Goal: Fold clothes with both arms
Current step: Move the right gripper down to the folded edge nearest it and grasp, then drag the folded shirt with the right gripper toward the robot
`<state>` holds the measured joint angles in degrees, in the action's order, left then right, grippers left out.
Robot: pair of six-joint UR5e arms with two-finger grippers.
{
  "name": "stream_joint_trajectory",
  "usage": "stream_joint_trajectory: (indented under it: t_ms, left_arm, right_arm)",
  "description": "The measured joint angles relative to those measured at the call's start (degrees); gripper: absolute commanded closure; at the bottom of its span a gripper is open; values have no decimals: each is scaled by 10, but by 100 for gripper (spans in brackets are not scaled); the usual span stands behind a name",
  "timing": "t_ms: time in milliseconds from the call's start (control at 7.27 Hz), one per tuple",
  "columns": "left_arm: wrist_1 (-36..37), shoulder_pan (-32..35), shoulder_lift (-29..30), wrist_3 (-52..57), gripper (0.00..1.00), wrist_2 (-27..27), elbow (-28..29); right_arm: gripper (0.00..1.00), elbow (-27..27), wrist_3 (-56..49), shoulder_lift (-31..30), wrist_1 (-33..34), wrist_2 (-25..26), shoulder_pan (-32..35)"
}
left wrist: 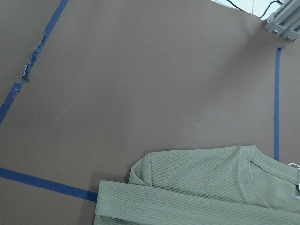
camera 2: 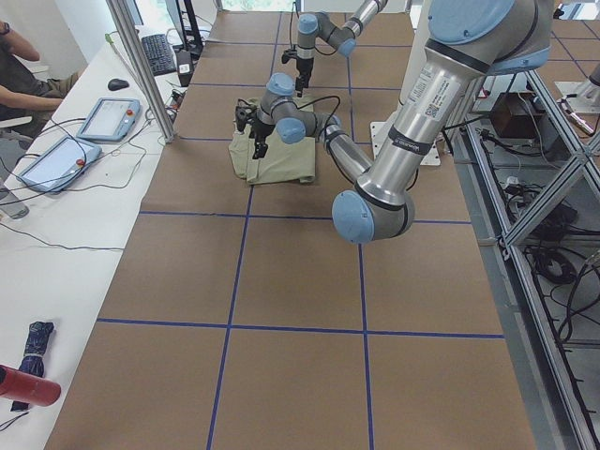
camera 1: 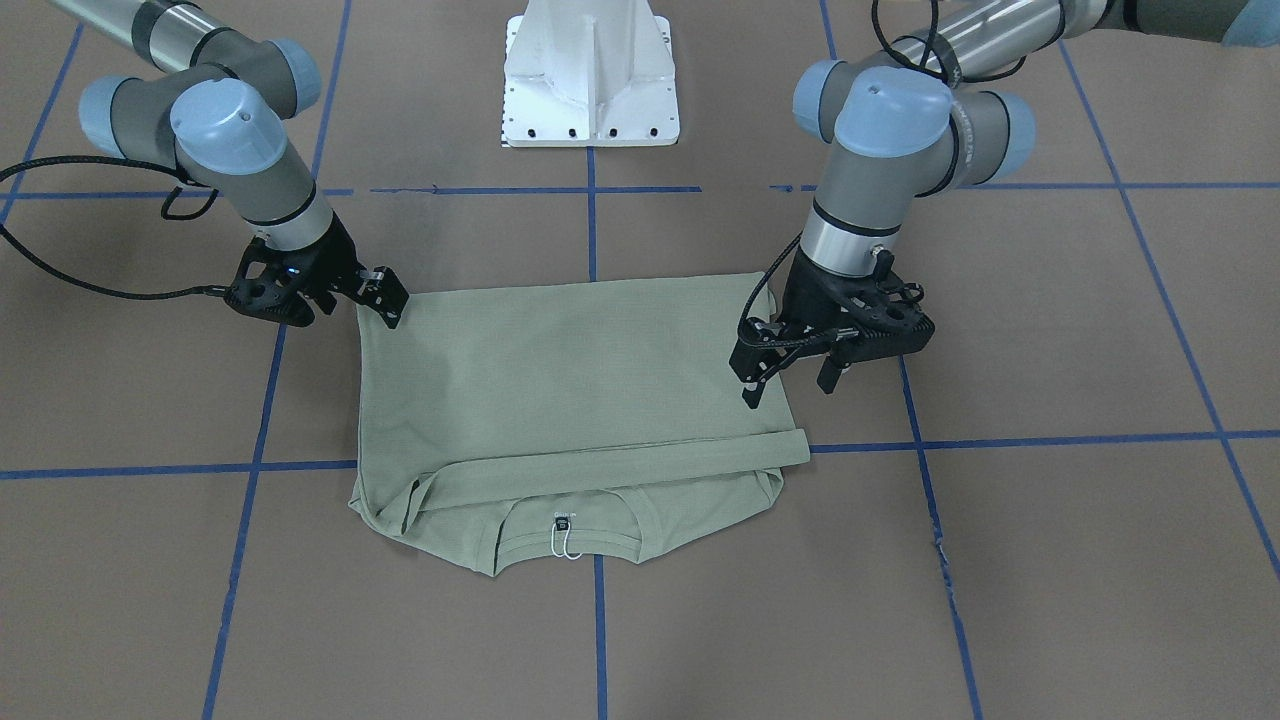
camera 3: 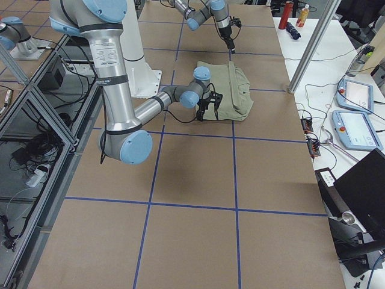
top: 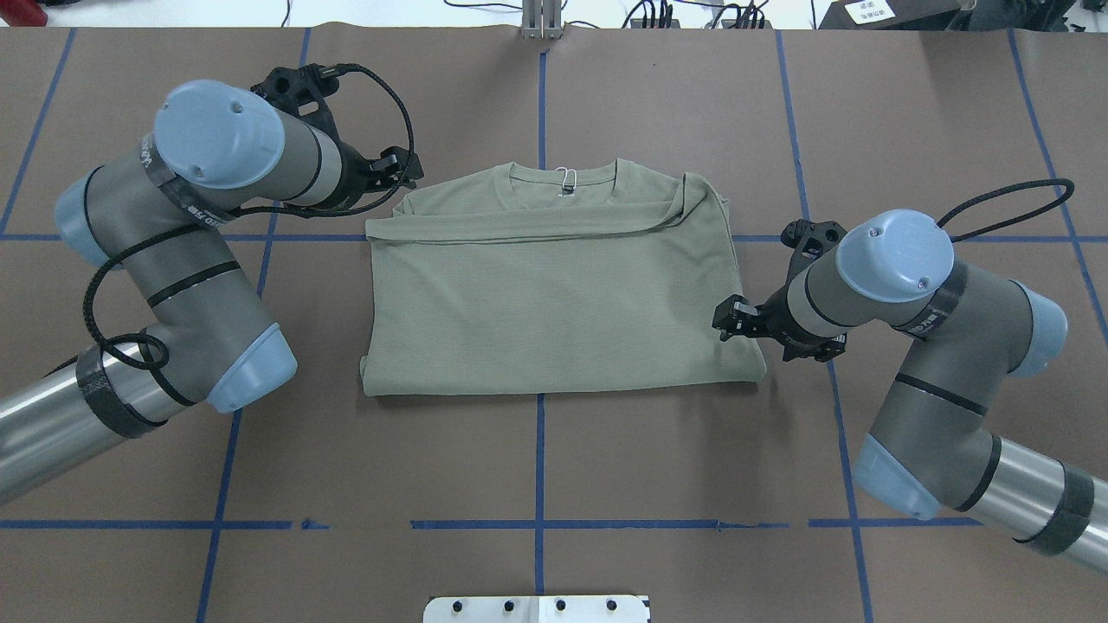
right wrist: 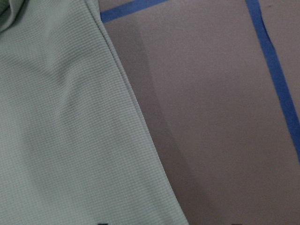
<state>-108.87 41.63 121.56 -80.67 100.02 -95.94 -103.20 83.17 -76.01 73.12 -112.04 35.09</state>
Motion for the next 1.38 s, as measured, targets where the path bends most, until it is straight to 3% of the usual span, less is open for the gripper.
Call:
stream_joint_trajectory:
  t_ms: [138, 963, 1376]
  left_arm:
    - [0, 0, 0, 0, 0, 0, -1]
    - [-1, -1, 1, 0, 0, 1, -2]
    - [-1, -2, 1, 0, 0, 0, -5]
  right_arm:
    - [100, 2, 0, 0, 0, 0, -3]
    - [100, -9, 1, -6, 1, -10, -2]
    - [100, -88, 1, -78, 4, -16, -14]
